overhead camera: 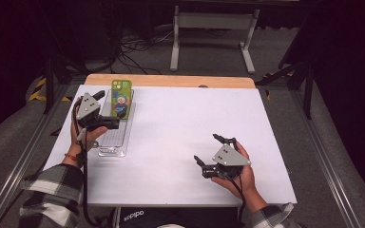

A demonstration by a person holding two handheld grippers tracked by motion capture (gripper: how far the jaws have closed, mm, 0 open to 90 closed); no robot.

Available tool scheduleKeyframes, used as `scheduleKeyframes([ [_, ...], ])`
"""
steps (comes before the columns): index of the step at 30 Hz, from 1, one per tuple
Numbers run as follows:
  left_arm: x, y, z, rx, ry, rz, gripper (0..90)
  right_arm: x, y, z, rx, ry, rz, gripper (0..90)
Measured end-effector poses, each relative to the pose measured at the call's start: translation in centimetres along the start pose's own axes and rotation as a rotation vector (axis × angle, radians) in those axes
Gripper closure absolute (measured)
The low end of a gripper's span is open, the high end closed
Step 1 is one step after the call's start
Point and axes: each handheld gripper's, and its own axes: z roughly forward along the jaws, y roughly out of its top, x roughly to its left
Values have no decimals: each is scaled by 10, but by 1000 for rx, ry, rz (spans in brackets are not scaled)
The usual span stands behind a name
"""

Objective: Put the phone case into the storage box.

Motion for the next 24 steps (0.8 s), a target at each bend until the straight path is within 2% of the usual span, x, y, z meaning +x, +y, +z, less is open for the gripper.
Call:
scheduleKeyframes([
  [3,-1,1,-2,5,-7,11,22,0,0,0,0,1,3,99],
  [6,-3,1,-4,-11,-8,-3,29,0,0,-1,-3,-1,3,99],
  [17,-14,4,-10,-15,-30,28,25,1,0,-1,0,3,1,98],
  [18,-16,5,-11,-16,-28,47,21,0,0,-1,-2,2,0,98],
  [24,-22,4,-12,-21,-41,52,21,0,0,-2,1,-2,2,98],
])
